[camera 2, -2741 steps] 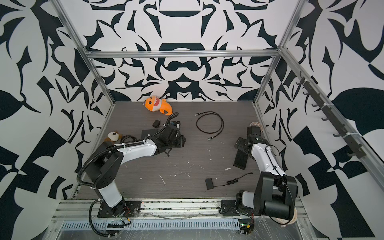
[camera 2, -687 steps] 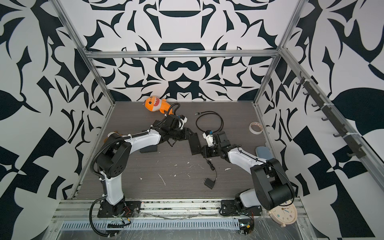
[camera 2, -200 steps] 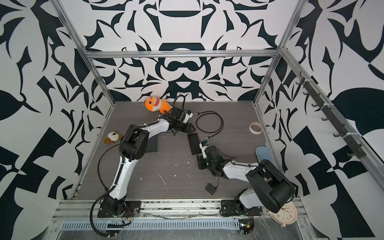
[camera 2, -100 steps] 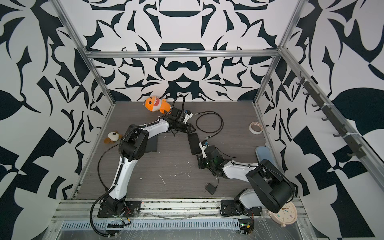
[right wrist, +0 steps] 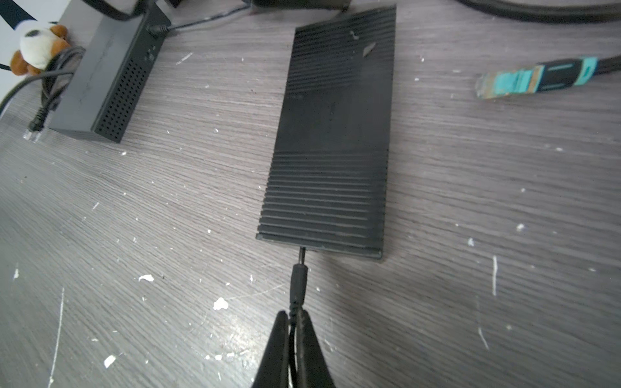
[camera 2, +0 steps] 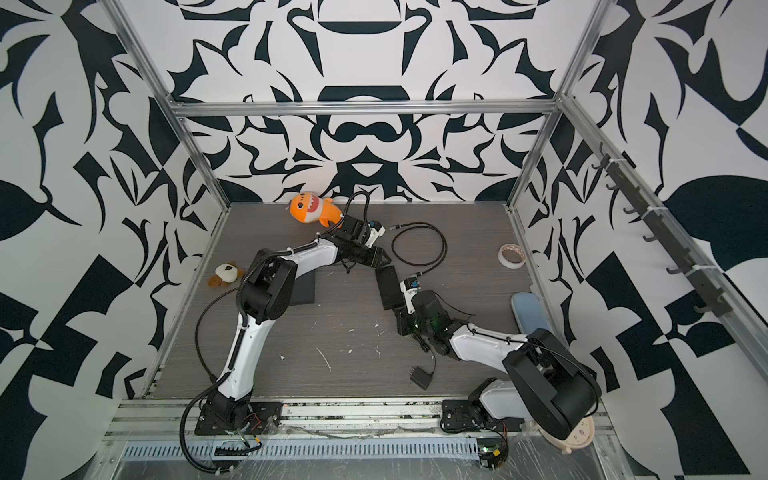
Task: Insert the plug into the switch port
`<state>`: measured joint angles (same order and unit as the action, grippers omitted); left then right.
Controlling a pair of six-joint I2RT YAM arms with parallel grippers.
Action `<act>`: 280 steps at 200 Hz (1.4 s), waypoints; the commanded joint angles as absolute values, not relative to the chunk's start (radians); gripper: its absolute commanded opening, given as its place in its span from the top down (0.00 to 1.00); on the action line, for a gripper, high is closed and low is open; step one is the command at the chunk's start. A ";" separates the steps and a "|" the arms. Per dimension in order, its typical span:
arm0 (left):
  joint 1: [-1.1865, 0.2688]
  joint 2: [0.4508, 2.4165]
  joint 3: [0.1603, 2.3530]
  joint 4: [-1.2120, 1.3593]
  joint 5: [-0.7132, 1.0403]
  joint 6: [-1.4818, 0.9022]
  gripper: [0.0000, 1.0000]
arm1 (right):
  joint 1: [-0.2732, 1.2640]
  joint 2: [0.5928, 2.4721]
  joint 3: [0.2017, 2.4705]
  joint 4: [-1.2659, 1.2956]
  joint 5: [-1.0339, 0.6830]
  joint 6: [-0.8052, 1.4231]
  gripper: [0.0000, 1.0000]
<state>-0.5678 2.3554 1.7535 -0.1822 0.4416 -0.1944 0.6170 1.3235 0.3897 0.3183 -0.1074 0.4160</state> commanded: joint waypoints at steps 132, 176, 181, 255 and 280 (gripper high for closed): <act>-0.550 2.183 1.550 -0.158 0.371 -0.273 0.46 | 0.621 1.339 0.568 -0.057 -0.058 0.382 0.65; -0.548 2.197 1.547 -0.147 0.374 -0.273 0.46 | 0.621 1.374 0.692 -0.197 -0.038 0.319 0.64; -0.548 2.200 1.548 -0.147 0.376 -0.275 0.46 | 0.621 1.383 0.703 -0.209 -0.040 0.318 0.64; -0.547 2.225 1.557 -0.137 0.386 -0.278 0.46 | 0.622 1.487 0.821 -0.350 -0.044 0.299 0.72; -0.546 2.231 1.559 -0.134 0.390 -0.278 0.46 | 0.621 1.497 0.832 -0.363 -0.056 0.295 0.72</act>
<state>-0.5533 2.2032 1.5459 -0.1444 0.3710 -0.2729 0.6170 1.5005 0.7864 -0.3161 -0.0574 0.3107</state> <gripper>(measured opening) 0.536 0.281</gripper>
